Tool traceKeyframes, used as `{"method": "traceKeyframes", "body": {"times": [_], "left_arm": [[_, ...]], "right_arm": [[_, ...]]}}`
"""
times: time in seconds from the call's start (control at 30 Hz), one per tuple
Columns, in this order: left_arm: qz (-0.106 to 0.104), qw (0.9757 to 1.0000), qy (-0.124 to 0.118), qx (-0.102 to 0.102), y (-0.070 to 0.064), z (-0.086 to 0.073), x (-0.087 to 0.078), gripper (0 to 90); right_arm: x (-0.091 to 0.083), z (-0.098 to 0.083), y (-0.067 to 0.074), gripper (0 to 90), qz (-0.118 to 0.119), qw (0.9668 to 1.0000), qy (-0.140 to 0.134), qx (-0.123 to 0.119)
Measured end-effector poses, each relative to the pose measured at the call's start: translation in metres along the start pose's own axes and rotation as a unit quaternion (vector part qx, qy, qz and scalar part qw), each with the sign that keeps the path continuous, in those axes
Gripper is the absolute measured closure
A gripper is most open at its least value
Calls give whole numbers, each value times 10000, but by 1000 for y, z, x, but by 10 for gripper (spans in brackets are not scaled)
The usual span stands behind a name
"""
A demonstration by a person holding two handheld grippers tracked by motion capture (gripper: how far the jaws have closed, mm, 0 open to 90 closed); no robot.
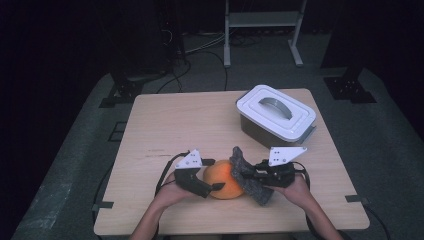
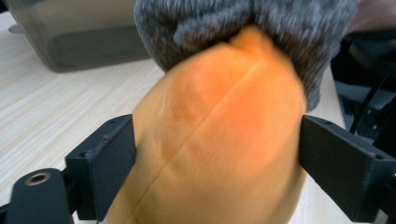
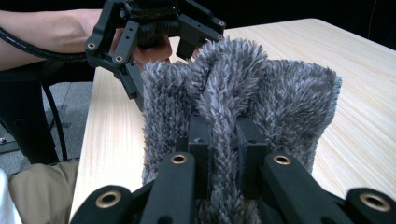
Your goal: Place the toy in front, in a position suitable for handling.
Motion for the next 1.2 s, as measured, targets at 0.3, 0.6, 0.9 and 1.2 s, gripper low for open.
{"method": "traceKeyframes", "body": {"times": [0.3,0.6,0.9,1.2], "left_arm": [[-530,9983,95,242,-14,-1,-8,359],[-245,9997,73,-31,-1,-5,-2,193],[-6,9996,46,267,-8,3,-1,515],[83,9996,57,280,-7,9,-10,536]], "right_arm": [[-3,-12,-13,787,-127,9997,132,178],[-5,-16,-19,787,-250,9993,184,218],[-19,13,-4,787,-209,9995,-210,-79],[-15,-1,-10,787,-298,9996,33,12]]}}
Point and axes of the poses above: each handheld gripper's, and its own axes: x roughly forward along the jaws, z roughly out of its top, y roughly to its left, the point moved 10 cm from there along x, roughly forward along the jaws, and after that the axes turned 2 degrees about y, right-handed, at the moved point
